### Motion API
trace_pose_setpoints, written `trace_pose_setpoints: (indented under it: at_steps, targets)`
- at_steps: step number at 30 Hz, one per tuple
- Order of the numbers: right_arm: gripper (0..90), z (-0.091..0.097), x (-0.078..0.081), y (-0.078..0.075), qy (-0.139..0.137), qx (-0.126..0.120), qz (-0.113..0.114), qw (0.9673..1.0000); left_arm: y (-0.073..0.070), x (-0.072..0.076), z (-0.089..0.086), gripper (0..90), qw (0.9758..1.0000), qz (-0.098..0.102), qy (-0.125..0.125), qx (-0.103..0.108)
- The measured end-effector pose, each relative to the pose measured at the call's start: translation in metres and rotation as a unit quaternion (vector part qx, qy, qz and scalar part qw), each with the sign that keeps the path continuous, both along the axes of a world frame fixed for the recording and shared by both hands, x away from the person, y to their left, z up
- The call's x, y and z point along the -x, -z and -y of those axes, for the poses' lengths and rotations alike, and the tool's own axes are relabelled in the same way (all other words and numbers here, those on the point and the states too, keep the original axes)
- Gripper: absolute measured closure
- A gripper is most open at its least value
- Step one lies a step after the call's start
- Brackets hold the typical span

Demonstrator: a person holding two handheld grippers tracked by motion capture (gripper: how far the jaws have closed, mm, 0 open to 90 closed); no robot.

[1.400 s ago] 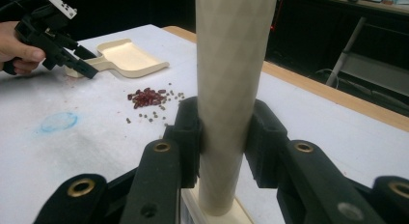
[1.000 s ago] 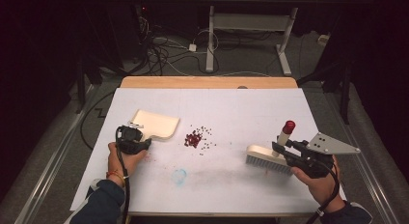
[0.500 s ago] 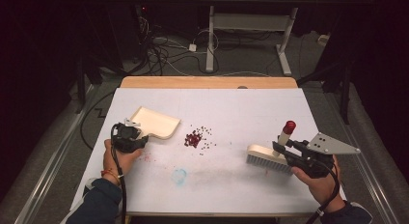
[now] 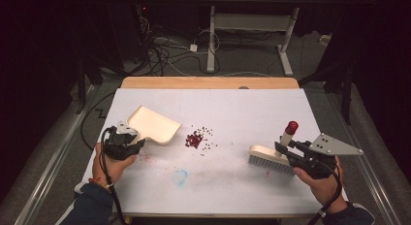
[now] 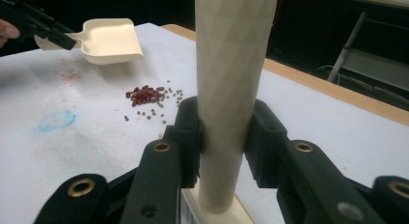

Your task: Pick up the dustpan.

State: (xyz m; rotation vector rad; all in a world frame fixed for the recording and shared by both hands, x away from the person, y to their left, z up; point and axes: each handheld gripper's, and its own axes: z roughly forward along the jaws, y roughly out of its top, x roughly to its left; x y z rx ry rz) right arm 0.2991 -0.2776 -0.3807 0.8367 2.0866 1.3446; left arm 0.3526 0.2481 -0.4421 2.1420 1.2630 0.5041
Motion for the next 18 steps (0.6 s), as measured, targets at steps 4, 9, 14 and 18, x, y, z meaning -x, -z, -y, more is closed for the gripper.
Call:
trace_pose_setpoints:
  at_steps: [4, 9, 14, 18]
  targets:
    - [69.9, 0.001, -0.001, -0.001, 0.003, -0.002, 0.002, 1.0000, -0.002, 0.010, 0.000, 64.4, 0.9999, -0.002, 0.014, -0.003]
    - [70.0, 0.000, -0.003, -0.001, 0.004, -0.004, 0.003, 1.0000, 0.000, 0.024, 0.003, 64.4, 0.9994, -0.009, 0.033, -0.012]
    - [70.0, -0.001, -0.006, -0.001, 0.005, -0.006, 0.002, 1.0000, 0.004, 0.036, 0.004, 64.3, 0.9988, -0.016, 0.045, -0.013]
    - [70.0, -0.004, -0.008, -0.001, 0.005, -0.006, 0.002, 1.0000, 0.008, 0.045, 0.005, 64.3, 0.9980, -0.023, 0.055, -0.020]
